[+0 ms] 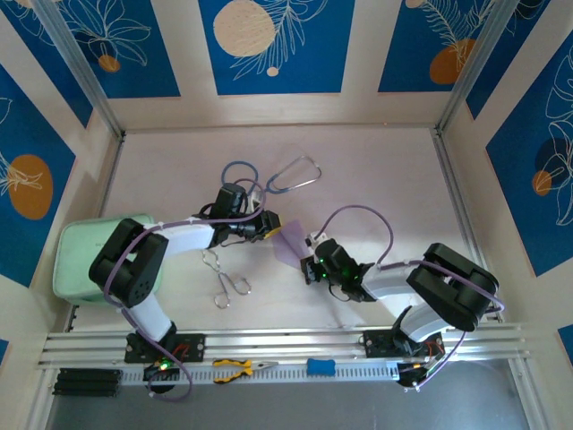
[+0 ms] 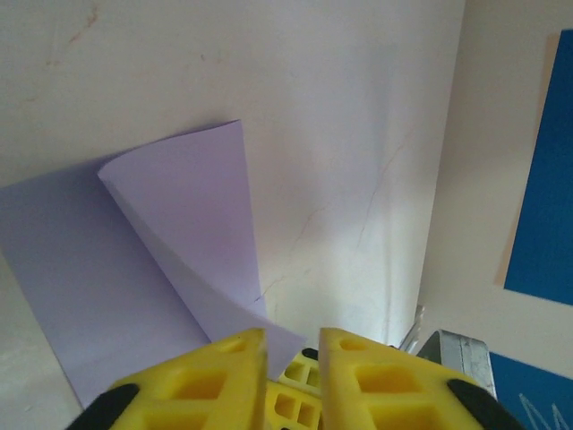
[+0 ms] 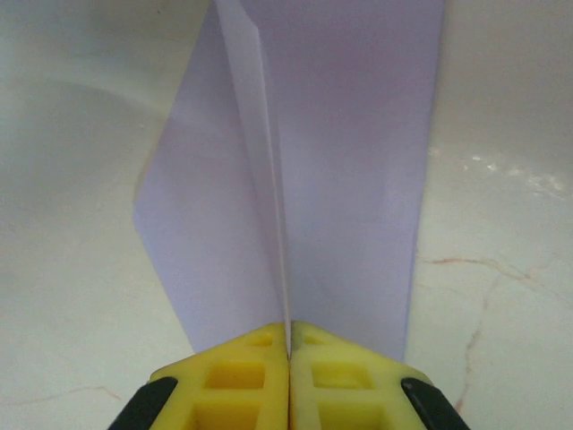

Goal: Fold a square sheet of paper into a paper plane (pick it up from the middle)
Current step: Fourth fold the wing at the center of the table.

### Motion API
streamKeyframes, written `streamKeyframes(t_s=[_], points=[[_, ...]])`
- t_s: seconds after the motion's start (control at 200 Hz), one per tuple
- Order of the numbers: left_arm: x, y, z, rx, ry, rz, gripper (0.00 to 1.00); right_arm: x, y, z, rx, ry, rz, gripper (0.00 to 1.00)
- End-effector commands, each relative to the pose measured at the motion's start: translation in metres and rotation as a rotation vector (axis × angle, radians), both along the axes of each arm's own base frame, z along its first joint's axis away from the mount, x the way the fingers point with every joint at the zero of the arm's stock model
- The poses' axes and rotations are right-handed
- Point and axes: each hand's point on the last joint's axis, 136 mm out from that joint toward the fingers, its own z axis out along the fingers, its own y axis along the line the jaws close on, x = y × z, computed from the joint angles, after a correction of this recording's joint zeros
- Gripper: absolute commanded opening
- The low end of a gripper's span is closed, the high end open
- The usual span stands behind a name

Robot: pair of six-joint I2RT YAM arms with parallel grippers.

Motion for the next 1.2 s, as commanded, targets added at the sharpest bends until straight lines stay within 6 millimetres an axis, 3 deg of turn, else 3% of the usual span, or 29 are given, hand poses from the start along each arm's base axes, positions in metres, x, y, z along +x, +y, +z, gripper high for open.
streamKeyframes(t_s=[0.0,0.19,0.6,0.845,1.195], points=[[-0.001,0.005,-0.002,0.014,-0.010,0.007,0.16,-0.008,0.009,-0.001,0.111,0.114,0.036,0.08],[-0.004,0.002,-0.011,0.015,0.009,-0.008,0.09,-0.004,0.010,0.003,0.221,0.221,0.036,0.08],[-0.014,-0.009,-0.038,0.046,0.065,-0.043,0.06,0.001,0.012,0.003,0.350,0.389,0.014,0.08],[-0.015,-0.024,-0.036,0.025,0.055,-0.077,0.05,0.000,0.010,0.001,0.364,0.431,-0.003,0.08],[-0.027,-0.011,-0.071,0.113,0.137,-0.052,0.02,0.001,0.011,-0.008,0.402,0.544,-0.048,0.08]])
